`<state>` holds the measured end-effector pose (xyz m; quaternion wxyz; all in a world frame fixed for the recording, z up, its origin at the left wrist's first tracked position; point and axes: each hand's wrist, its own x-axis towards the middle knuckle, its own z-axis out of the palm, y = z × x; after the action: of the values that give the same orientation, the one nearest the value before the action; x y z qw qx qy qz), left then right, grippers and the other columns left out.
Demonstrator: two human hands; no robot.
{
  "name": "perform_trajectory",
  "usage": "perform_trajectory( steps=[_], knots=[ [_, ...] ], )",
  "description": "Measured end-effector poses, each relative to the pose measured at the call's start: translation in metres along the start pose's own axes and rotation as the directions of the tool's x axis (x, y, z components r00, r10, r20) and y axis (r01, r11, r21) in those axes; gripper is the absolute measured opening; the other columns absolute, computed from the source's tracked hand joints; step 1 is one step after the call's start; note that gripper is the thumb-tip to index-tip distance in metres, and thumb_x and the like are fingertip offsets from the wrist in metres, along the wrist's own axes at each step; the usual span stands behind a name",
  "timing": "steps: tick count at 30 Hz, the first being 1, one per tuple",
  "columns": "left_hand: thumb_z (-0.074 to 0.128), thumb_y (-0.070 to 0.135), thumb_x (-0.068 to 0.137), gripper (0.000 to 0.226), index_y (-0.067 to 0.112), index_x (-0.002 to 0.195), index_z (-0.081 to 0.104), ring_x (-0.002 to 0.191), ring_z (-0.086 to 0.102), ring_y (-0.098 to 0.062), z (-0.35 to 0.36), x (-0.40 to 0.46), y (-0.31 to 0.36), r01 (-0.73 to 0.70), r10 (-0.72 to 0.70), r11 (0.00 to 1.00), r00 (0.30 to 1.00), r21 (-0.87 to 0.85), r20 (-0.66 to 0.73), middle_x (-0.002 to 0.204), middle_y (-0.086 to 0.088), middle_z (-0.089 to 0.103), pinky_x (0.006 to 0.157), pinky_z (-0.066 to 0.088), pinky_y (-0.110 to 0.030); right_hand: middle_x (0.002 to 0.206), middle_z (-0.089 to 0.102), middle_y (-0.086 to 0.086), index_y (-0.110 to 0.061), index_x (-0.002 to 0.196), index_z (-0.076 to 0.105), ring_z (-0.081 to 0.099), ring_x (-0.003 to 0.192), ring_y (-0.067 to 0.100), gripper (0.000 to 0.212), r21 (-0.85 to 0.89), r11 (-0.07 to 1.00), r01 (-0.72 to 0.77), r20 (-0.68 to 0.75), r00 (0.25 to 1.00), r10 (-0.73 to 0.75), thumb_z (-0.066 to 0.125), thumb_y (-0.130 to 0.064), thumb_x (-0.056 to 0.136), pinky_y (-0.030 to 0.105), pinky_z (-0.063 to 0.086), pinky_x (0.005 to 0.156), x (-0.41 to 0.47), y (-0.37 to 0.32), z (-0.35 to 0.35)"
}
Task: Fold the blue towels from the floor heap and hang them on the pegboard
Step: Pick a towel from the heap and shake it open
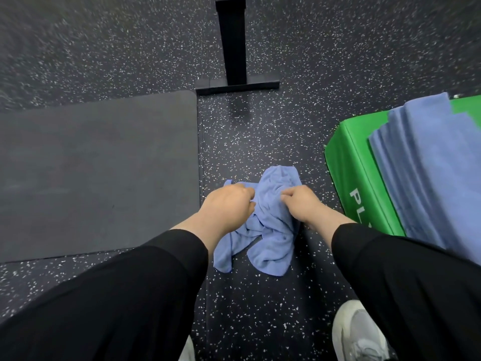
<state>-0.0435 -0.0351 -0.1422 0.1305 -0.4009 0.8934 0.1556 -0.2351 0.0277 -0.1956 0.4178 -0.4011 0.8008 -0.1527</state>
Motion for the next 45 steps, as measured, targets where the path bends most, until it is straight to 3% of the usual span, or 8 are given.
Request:
perform_trajectory(
  steps=[13,21,24,28,33,38,41,45],
  knots=[
    [0.044,0.042,0.104,0.036,0.022,0.132,0.057,0.105,0.063,-0.026,-0.125,-0.056,0.039,0.070,-0.215,0.857,0.948,-0.510,-0.232,0.113,-0.002,0.069,0.086,0.050,-0.037,0.068,0.060,-0.010,-0.020,0.085,0.072,0.049,0.059,0.006,0.021,0.505,0.802,0.321,-0.432,0.898,-0.087,0.056,-0.009,0.093,0.021,0.039,0.058,-0.098,-0.130,-0.119],
    [0.048,0.056,0.100,0.055,0.009,0.124,0.062,0.108,0.064,-0.028,-0.217,-0.141,0.081,0.102,-0.505,0.288,0.861,-0.952,-0.060,0.116,-0.009,0.069,0.079,0.041,-0.035,0.056,0.056,-0.012,-0.024,0.084,0.074,0.039,0.050,0.008,0.027,0.431,0.694,0.577,-0.583,0.765,-0.274,0.050,-0.011,0.085,0.025,0.030,0.048,-0.247,-0.191,-0.182],
    [0.049,0.066,0.096,0.051,0.017,0.100,0.064,0.078,0.064,-0.021,-0.236,-0.177,0.091,0.208,-0.296,-0.121,0.926,-0.971,0.235,0.076,-0.001,0.067,0.073,0.043,-0.033,0.070,0.058,0.004,-0.027,0.082,0.074,0.039,0.062,0.015,0.029,0.488,0.605,0.629,-0.596,0.747,-0.296,0.049,-0.011,0.081,0.030,0.028,0.056,-0.288,-0.196,-0.184],
    [0.065,0.046,0.093,0.024,0.023,0.091,0.066,0.073,0.060,-0.019,-0.224,-0.193,0.102,0.134,-0.161,-0.223,0.972,-0.966,0.172,0.084,-0.002,0.065,0.067,0.047,-0.029,0.075,0.059,0.007,-0.020,0.084,0.074,0.041,0.067,0.013,0.028,0.481,0.610,0.629,-0.577,0.751,-0.319,0.051,-0.003,0.087,0.030,0.031,0.061,-0.310,-0.193,-0.173],
    [0.057,0.031,0.098,0.029,0.011,0.080,0.066,0.071,0.045,-0.015,-0.224,-0.187,0.089,-0.119,-0.392,0.127,0.906,-0.985,-0.161,0.075,0.000,0.056,0.066,0.038,-0.029,0.061,0.058,-0.006,-0.018,0.083,0.072,0.042,0.053,0.006,0.021,0.326,0.781,0.533,-0.499,0.798,-0.337,0.057,-0.005,0.089,0.024,0.034,0.052,-0.299,-0.176,-0.176],
    [0.059,0.032,0.099,0.036,0.012,0.070,0.064,0.062,0.041,-0.008,-0.247,-0.186,0.081,-0.149,-0.190,0.711,0.900,-0.687,-0.391,0.062,0.005,0.054,0.062,0.038,-0.031,0.104,0.062,-0.008,-0.034,0.117,0.061,0.058,0.093,0.010,0.035,-0.122,0.896,0.427,-0.276,0.853,-0.444,0.076,-0.027,0.086,0.029,0.045,0.084,-0.281,-0.165,-0.179],
    [0.066,0.033,0.095,0.025,0.016,0.079,0.076,0.063,0.049,-0.005,-0.253,-0.185,0.086,-0.175,-0.096,0.707,0.936,-0.685,-0.339,0.068,0.003,0.067,0.066,0.043,-0.031,0.137,0.053,-0.020,-0.039,0.143,0.048,0.049,0.115,-0.002,0.064,-0.174,0.823,0.541,-0.087,0.824,-0.560,0.076,-0.029,0.086,0.021,0.037,0.098,-0.280,-0.174,-0.176],
    [0.074,0.032,0.091,0.024,0.013,0.075,0.072,0.049,0.043,-0.002,-0.259,-0.186,0.090,-0.192,-0.091,0.628,0.944,-0.754,-0.317,0.054,0.013,0.057,0.053,0.033,-0.021,0.107,0.071,-0.015,-0.037,0.109,0.068,0.065,0.102,0.012,0.024,-0.108,0.797,0.594,-0.052,0.797,-0.602,0.067,-0.031,0.085,0.043,0.051,0.095,-0.274,-0.182,-0.169]
  ],
)
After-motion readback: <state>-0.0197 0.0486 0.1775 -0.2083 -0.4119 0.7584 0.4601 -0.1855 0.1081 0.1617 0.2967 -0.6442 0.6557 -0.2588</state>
